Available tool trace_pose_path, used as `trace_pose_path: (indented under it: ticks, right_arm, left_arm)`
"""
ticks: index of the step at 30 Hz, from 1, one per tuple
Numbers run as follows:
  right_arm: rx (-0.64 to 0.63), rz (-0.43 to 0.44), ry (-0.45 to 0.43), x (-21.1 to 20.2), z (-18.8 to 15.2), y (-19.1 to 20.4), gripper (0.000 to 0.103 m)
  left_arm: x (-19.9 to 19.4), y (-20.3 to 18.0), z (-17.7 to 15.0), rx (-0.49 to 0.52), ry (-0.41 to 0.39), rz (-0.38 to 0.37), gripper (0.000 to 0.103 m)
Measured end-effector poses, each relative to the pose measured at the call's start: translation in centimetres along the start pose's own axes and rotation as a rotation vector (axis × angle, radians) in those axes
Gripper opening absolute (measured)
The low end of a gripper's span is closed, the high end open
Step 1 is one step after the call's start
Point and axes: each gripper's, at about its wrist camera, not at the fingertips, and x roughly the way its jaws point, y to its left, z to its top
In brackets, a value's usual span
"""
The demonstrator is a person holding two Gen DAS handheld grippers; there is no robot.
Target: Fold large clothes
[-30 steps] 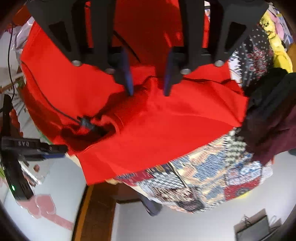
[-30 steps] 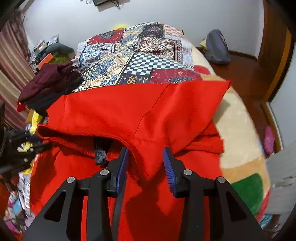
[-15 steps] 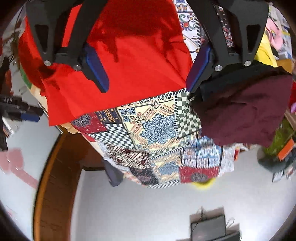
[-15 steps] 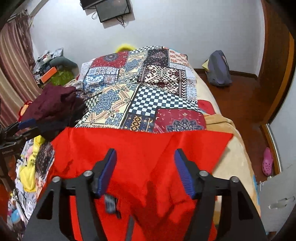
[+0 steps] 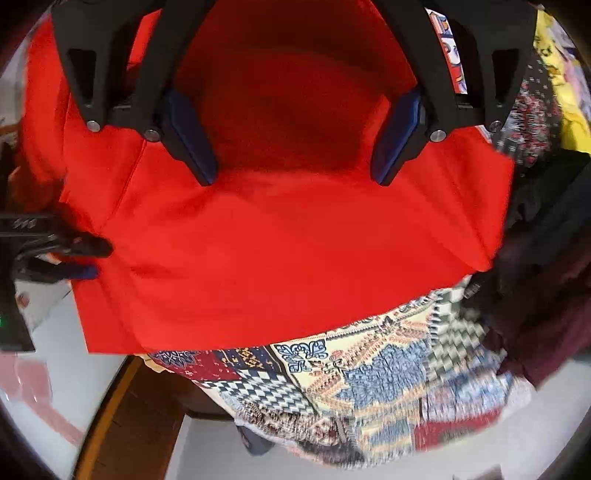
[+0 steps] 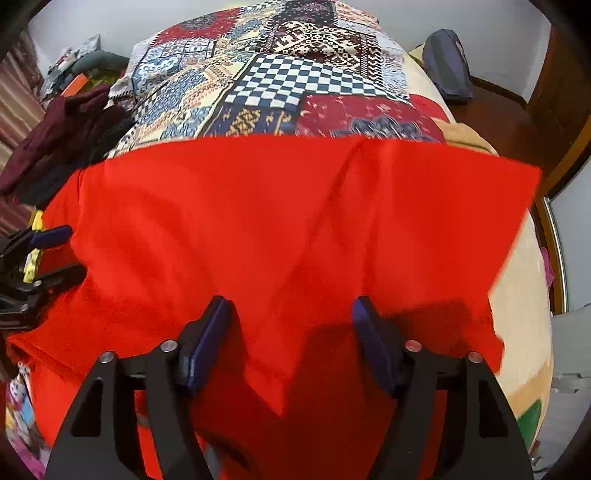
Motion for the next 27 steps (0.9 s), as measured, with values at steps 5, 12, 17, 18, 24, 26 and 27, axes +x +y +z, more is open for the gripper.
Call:
trace_pose_path:
  ticks: [5,12,17,18,24,26,27]
  right_arm:
    - [0.018,-0.028,-0.037,-2.5,-3.3,-1.4,0.083]
    - [0.108,-0.032,-0.034,-4.0,-6.1,-3.7,0.083]
    - [0.144,-0.044,-0.063,-5.8,-6.3,-4.7,0.083]
    - [0.144,-0.049,-0.071,-6.0,-6.0,-4.7,0.083]
    - [0.189,-0.075,-0.152,-7.5,-4.2,-6.3,0.083]
    - [0.22,-0.069,-0.169,-7.4,-3.5,-6.9,0.083]
    - [0.24,-0.061,-0.175,-7.2,-3.2,-7.4,0.083]
  left_arm:
    - [-2.1,0.4,-2.4,-0.031,-0.031,0.01,0.093]
    - [-3.9,2.9,-4.7,-0.113,-0.006,0.008,0.095]
    - [-5.9,5.5,-5.6,-0.174,-0.039,0.074,0.094]
    - [-6.3,6.2,-5.6,-0.195,-0.045,0.08,0.094]
    - [-7.9,10.8,-5.2,-0.371,-0.117,0.041,0.094]
    - [-7.4,11.7,-4.9,-0.415,-0.117,0.009,0.095]
    - [-6.9,12.2,-4.7,-0.444,-0.114,-0.017,0.095]
